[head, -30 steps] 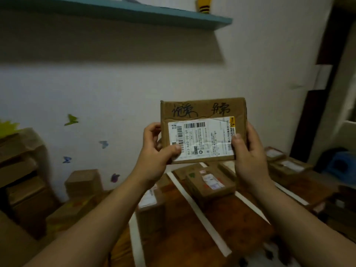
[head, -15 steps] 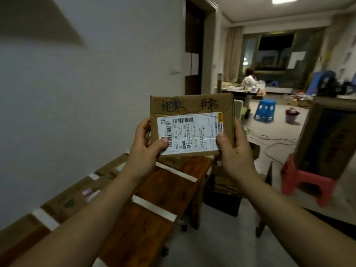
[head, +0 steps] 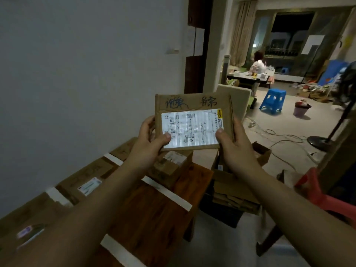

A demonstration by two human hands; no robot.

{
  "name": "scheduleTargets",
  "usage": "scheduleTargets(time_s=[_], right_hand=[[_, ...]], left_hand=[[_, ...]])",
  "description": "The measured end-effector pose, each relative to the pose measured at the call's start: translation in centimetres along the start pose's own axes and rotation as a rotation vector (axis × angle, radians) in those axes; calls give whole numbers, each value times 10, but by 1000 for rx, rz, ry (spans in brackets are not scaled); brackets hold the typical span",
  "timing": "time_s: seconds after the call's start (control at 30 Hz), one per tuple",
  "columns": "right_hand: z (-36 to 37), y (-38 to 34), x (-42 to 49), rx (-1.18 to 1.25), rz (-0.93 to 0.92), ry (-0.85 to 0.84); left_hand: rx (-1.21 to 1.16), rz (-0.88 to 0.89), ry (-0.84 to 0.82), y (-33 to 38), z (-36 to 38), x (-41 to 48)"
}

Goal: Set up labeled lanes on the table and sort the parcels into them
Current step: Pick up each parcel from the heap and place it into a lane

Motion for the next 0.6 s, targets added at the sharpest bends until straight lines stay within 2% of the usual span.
scheduleTargets(time_s=[0.17, 0.33, 0.6], right_hand=[[48, 46, 64, 110, 94, -150], [104, 85, 131, 194, 99, -419], [162, 177, 208, 55, 14, -809]], left_hand=[[75, -100, 110, -32, -24, 42], [147, -175, 322, -63, -46, 73], [91, -297, 712, -147, -20, 83]])
Point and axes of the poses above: each hand's wrist, its own x-axis towards the middle knuckle, its own z-axis out of the palm, y = z × x, the point moved 7 cm from there along x, towards the middle knuckle, and after that the axes turned 5 degrees about -x, right-handed, at the moved point
